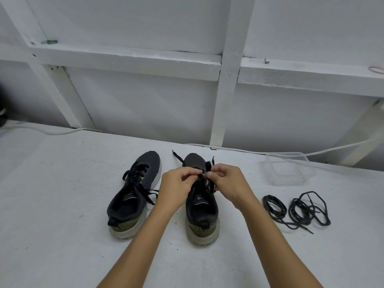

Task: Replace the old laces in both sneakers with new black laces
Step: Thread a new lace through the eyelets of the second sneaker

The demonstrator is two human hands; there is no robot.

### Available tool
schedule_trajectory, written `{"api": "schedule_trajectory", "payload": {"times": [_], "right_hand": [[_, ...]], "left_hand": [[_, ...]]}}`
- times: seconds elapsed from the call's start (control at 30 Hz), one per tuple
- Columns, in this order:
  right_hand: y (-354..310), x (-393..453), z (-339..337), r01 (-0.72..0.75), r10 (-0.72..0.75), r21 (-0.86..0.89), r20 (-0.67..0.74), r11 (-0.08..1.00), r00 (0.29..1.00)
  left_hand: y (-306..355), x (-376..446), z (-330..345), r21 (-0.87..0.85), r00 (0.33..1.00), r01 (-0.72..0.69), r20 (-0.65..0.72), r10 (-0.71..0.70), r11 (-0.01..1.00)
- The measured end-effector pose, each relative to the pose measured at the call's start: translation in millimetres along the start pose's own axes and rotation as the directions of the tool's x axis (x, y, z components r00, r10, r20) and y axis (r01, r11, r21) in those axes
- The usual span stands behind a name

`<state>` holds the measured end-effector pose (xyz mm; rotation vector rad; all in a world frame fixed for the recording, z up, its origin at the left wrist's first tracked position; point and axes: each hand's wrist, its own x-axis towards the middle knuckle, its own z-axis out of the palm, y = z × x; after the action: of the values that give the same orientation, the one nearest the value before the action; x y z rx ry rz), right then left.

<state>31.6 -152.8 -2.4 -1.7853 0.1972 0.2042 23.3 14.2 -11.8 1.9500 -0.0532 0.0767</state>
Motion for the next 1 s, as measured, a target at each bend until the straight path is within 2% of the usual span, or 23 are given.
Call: {"api": "schedule_trajectory", "payload": {"times": [0.13,0.27,0.47,0.6,0.67,0.73,0.83,0.93,1.0], "right_hand": [[2,-1,4,0.009,-0.010,0.046,0.019,0.999,1.000],[3,-2,5,0.015,-0.014,0.031,-0.021,0.999,1.000],[3,-7,3,0.043,-0.057,0.114,0.126,0.993,0.990],[5,-6,6,0.067,-0.074,0.148,0.042,0.987,0.996],[6,-5,6,0.078,-0.080,0.156,0.009,0.985,0.997],[8,-5,6,0.089,-0.093,0.169,0.015,0.982,0.996],[9,-5,4,0.129,-0.137,0.138,0.050,0.982,0.989],[11,-3,0,0.190,-0.196,0.072,0.082,0.979,0.977],[11,-2,-4,0.230,-0.231,0.023,0.106,0.973,0.967]], "left_hand": [[-2,2,3,0.112,0.994,-0.107,0.025,0.105,0.988],[-3,3,6,0.124,0.995,-0.099,-0.012,0.101,0.987],[-3,4,4,0.115,0.993,-0.105,-0.045,0.111,0.988],[-3,3,3,0.099,0.993,-0.116,-0.004,0.117,0.988],[-1,3,1,0.048,0.998,-0.054,0.032,0.052,0.997],[1,5,-3,-0.092,0.992,0.076,0.103,-0.066,0.993],[-2,13,-9,-0.255,0.925,0.299,0.313,-0.214,0.919],[-5,21,-15,-0.318,0.849,0.437,0.456,-0.268,0.841],[-1,23,-18,-0.289,0.809,0.482,0.511,-0.292,0.827]]}}
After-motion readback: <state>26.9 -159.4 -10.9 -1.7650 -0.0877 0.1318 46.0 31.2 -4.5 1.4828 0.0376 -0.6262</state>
